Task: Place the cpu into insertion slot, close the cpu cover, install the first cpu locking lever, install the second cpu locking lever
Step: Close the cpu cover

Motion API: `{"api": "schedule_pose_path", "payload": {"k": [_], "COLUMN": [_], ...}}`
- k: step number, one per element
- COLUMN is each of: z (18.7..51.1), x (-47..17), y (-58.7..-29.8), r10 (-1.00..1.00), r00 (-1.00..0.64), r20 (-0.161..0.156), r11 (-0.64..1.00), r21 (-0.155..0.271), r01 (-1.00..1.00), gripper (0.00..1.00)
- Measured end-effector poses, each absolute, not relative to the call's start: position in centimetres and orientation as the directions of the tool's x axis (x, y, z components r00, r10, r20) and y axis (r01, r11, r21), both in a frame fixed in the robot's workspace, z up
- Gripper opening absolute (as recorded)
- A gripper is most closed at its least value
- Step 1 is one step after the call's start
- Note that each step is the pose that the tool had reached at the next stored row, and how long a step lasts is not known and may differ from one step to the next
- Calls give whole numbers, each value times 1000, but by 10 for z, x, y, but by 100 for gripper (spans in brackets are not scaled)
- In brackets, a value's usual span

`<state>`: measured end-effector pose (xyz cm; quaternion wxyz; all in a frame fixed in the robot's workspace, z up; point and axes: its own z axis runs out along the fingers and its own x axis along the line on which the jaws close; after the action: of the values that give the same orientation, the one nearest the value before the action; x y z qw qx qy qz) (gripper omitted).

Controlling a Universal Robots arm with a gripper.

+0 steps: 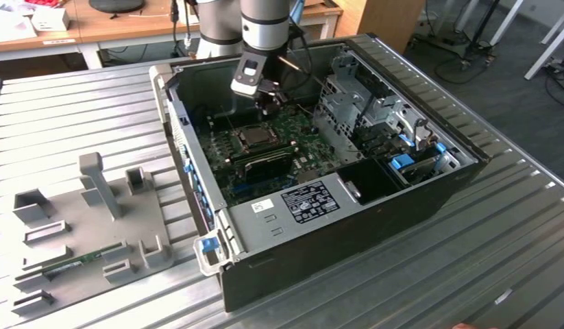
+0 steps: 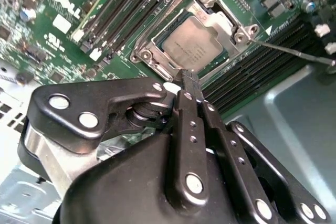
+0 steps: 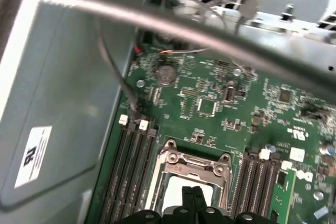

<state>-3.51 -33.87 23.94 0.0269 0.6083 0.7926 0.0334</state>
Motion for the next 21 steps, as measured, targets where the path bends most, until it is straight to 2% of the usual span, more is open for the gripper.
{"api": "schedule_pose_path", "payload": {"k": [21], "z": [236], "x": [-35], "y": [-339], "r10": [801], "r00": [-599], "r20": [-2], "r11": [597], "r21": [86], "r01": [798], "gripper": [10]}}
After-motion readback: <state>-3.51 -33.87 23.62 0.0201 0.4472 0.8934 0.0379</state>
